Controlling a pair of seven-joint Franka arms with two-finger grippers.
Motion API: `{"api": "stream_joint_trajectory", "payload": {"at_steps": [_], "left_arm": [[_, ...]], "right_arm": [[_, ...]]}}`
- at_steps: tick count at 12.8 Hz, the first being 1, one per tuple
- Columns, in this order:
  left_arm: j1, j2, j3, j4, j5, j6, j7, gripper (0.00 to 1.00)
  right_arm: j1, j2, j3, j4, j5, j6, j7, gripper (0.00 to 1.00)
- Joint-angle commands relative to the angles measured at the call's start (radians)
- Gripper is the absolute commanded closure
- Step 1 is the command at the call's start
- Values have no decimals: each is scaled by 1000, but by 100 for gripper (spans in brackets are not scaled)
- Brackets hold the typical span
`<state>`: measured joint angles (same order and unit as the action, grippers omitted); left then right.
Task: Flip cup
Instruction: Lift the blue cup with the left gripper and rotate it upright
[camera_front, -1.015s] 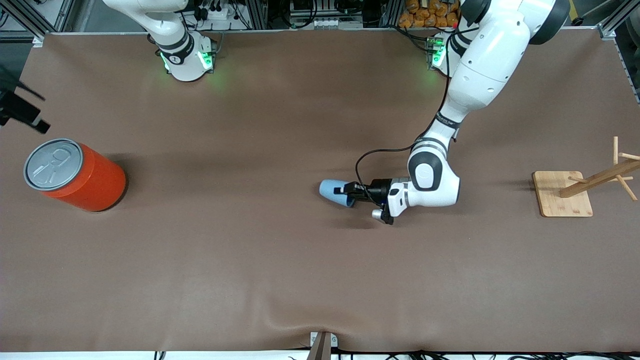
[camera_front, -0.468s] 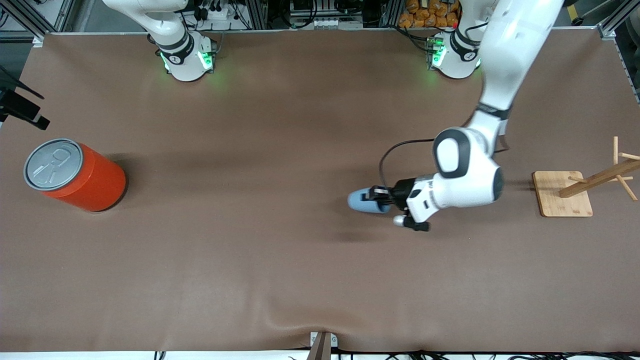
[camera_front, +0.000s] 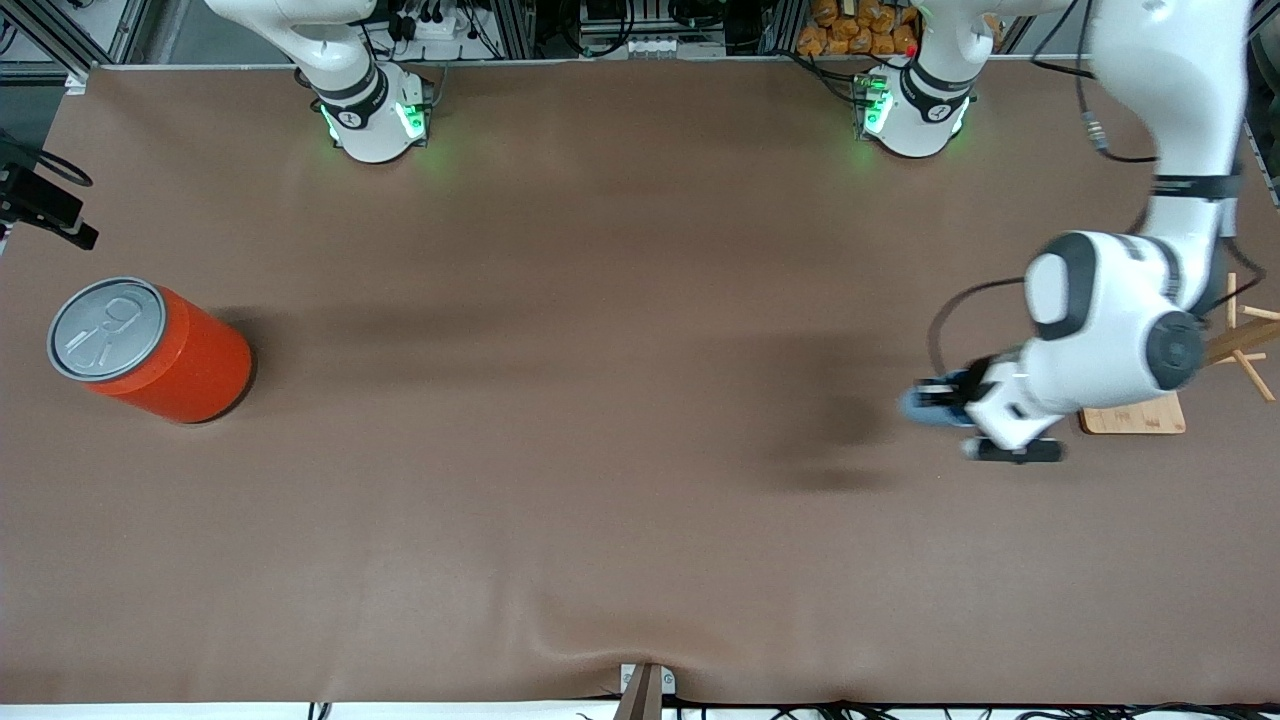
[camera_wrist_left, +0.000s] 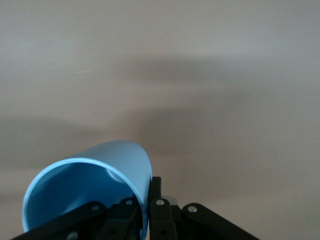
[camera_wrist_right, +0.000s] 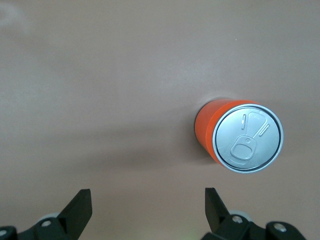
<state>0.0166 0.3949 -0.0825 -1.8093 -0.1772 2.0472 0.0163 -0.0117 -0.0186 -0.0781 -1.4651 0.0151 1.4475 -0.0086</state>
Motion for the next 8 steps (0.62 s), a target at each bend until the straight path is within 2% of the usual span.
{"api": "stream_joint_trajectory", "payload": {"at_steps": [1, 3, 8], "left_arm": [[95, -92, -20, -154, 77, 81, 25, 100], [100, -128, -20, -292, 88, 302, 25, 100], [77, -128, -26, -304, 88, 340, -4, 100]], "right_arm": [[-1, 9, 1, 23, -15, -22, -11, 0], [3, 9, 1, 25, -15, -22, -11, 0], [4, 12, 1, 26, -15, -22, -11, 0]]}}
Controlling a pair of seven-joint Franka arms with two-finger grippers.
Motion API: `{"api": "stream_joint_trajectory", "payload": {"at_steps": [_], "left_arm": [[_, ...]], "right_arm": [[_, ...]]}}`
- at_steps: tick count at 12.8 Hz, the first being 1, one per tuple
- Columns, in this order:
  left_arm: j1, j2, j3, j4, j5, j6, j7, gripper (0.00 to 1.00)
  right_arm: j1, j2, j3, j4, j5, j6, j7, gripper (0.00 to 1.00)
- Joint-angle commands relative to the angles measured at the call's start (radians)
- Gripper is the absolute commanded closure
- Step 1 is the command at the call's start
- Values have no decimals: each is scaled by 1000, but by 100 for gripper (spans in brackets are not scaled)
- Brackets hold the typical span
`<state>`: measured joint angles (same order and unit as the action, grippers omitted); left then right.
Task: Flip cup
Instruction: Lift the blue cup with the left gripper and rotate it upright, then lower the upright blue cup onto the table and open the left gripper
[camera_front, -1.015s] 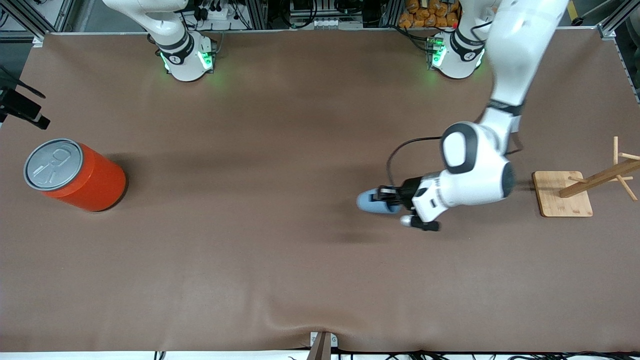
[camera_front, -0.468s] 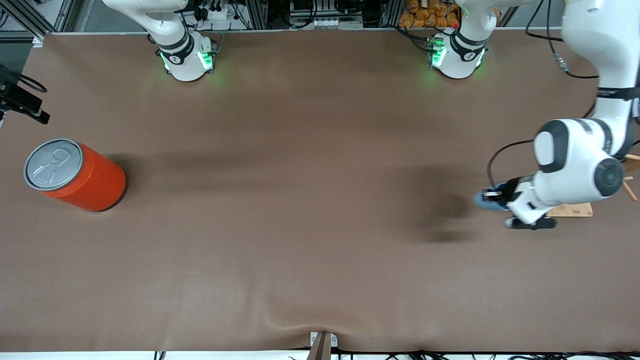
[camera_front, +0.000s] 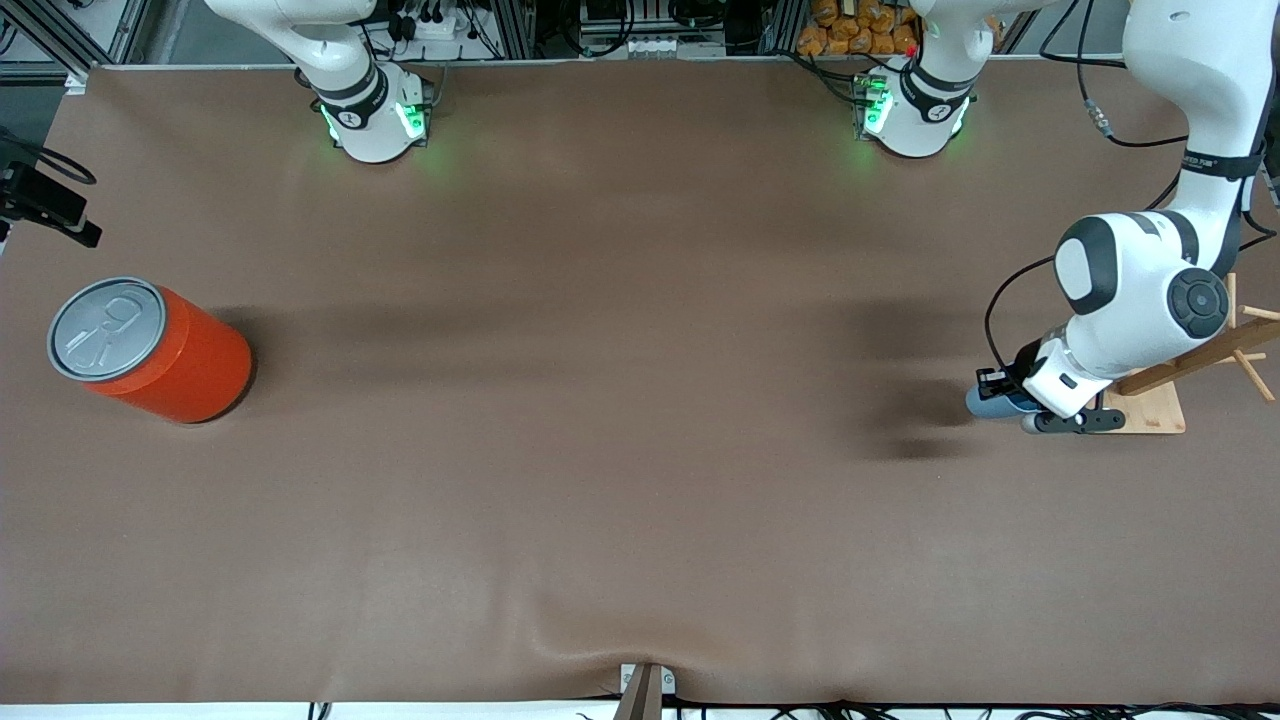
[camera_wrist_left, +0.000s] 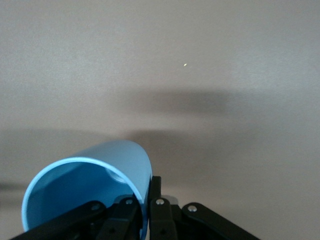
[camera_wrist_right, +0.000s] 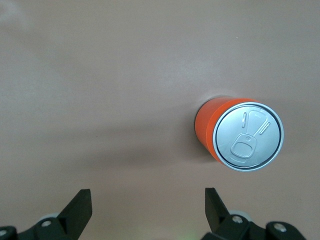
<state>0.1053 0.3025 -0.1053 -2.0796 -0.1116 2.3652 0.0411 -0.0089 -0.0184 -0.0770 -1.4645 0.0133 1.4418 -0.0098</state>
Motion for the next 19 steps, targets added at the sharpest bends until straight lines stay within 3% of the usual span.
{"api": "stream_joint_trajectory", "payload": {"at_steps": [1, 5, 9, 10, 11, 12, 15, 19], "left_arm": [[-24, -26, -4, -39, 23, 22, -44, 100], [-42, 6, -4, -57, 27, 100, -69, 100], [-55, 21, -5, -82, 159, 146, -174, 100], [-56, 30, -5, -77, 180, 147, -199, 83], [-61, 32, -5, -71, 182, 146, -211, 15], [-64, 30, -7, -65, 184, 141, -217, 0], [-62, 3, -7, -11, 185, 74, -211, 0], [-61, -52, -22, 240, 185, -318, -205, 0]], "right_arm": [[-6, 17, 0, 24, -9, -17, -9, 0], [3, 17, 2, 27, -12, -15, -9, 0], [3, 20, 0, 24, -10, -17, -7, 0], [3, 20, 2, 24, -10, -17, -1, 0], [3, 20, 2, 24, -10, -17, 19, 0], [4, 20, 2, 24, -10, -15, 37, 0], [4, 20, 2, 24, -10, -17, 39, 0], [6, 20, 2, 23, -7, -18, 42, 0]]}}
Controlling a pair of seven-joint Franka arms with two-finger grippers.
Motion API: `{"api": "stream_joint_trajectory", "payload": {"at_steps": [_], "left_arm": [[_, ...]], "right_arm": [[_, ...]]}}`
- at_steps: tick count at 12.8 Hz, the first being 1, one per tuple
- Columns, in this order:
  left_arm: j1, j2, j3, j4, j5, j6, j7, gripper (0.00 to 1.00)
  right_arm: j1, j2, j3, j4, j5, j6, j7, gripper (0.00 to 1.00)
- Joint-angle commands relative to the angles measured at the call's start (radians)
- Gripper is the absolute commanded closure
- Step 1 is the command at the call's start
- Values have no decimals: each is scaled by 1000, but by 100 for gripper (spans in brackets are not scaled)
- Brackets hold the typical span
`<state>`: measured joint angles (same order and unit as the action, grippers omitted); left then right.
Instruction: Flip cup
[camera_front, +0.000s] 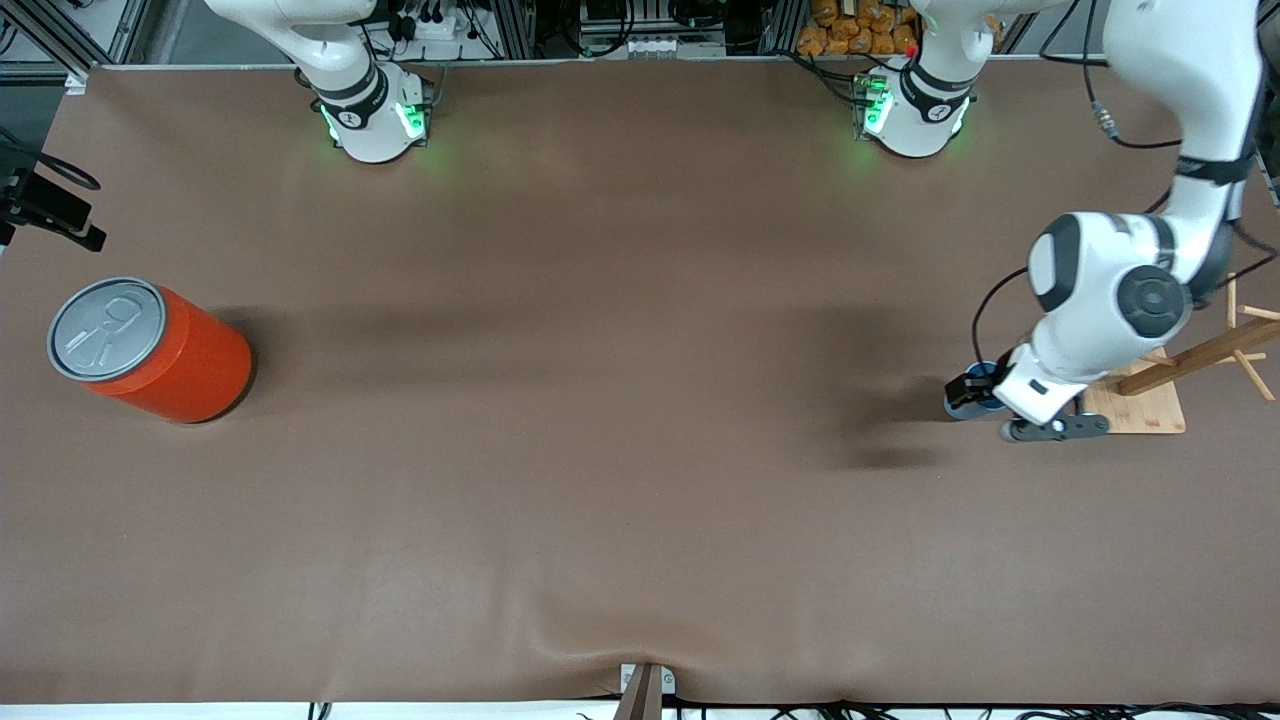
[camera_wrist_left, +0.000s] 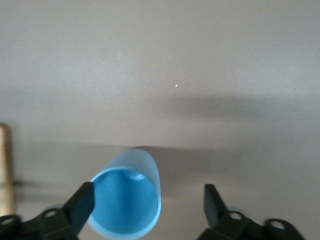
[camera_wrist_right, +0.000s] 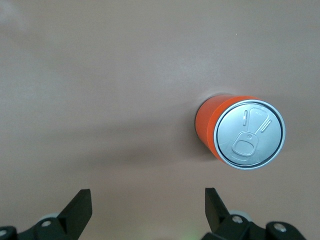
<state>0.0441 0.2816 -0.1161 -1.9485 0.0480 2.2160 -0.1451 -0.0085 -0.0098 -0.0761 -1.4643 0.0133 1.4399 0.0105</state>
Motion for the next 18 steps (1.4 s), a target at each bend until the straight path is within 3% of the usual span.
{"api": "stream_joint_trajectory", "payload": {"at_steps": [1, 4, 7, 13, 18], "left_arm": [[3, -32, -11, 179, 26, -256, -16, 0], [8, -42, -5, 313, 29, -389, 7, 0], [8, -82, -10, 379, 43, -461, 58, 0], [8, -231, -28, 381, 17, -518, 82, 0], [13, -332, -25, 341, -71, -616, 62, 0]], "right_arm": [[5, 11, 1, 24, -7, -16, 22, 0], [4, 11, 1, 22, -6, -16, 22, 0], [4, 11, 1, 22, -6, -16, 22, 0], [4, 11, 1, 21, -1, -16, 20, 0], [1, 11, 1, 19, 0, -18, 20, 0]]}}
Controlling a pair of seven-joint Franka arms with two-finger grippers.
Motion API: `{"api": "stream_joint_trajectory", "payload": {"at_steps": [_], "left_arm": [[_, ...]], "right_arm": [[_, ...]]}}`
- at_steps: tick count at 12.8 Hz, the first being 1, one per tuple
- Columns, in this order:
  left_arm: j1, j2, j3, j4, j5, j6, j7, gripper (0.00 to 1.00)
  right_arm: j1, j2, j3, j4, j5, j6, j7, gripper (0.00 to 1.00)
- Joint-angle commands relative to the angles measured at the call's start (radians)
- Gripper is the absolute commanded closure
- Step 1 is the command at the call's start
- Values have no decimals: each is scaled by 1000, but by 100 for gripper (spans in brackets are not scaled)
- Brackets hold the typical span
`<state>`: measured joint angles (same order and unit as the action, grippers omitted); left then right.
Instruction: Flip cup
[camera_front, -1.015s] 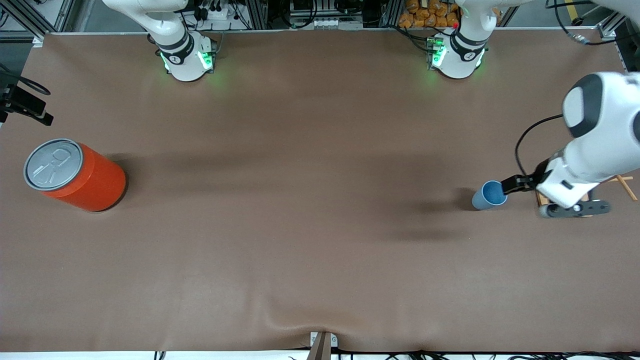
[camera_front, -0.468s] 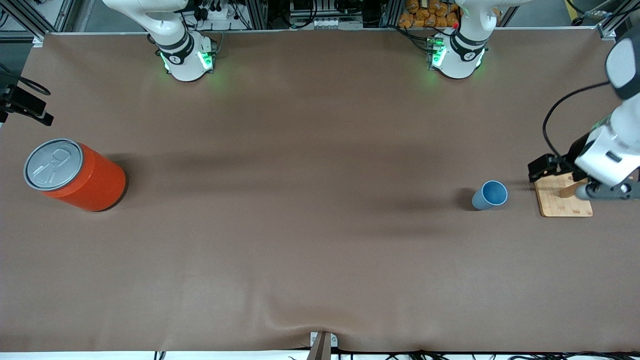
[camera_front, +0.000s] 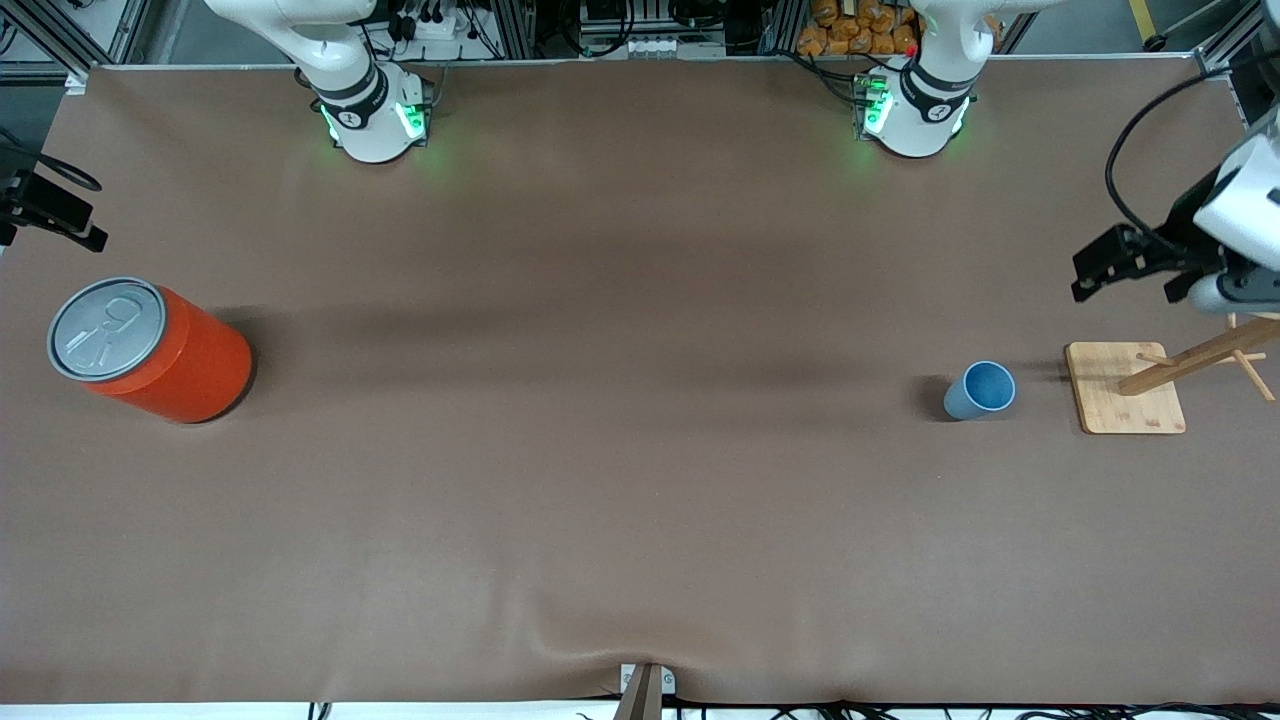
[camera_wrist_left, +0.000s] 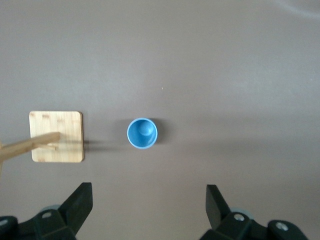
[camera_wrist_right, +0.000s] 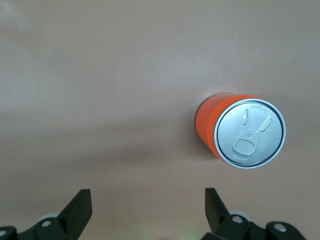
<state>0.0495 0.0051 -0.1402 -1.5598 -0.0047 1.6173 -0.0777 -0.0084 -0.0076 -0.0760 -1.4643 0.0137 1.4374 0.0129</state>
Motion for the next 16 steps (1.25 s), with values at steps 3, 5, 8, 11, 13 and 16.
{"api": "stream_joint_trajectory", "payload": {"at_steps": [3, 5, 8, 11, 13, 16], "left_arm": [[16, -125, 1, -127, -47, -20, -19, 0], [18, -151, 1, -158, -57, -19, -19, 0], [18, -151, 1, -151, -55, -22, -17, 0], [16, -152, 1, -145, -46, -25, -28, 0], [18, -133, 10, -100, -44, -53, -28, 0], [27, -88, 13, -30, -38, -117, -30, 0]], "right_arm": [[-4, 9, -1, 19, 3, -31, 18, 0], [-5, 9, -1, 19, 3, -32, 18, 0], [-1, 9, -1, 19, 3, -55, 18, 0], [1, 11, -1, 19, 5, -51, 18, 0], [-2, 11, -1, 19, 5, -51, 18, 0], [2, 9, -1, 21, 5, -51, 18, 0]]}}
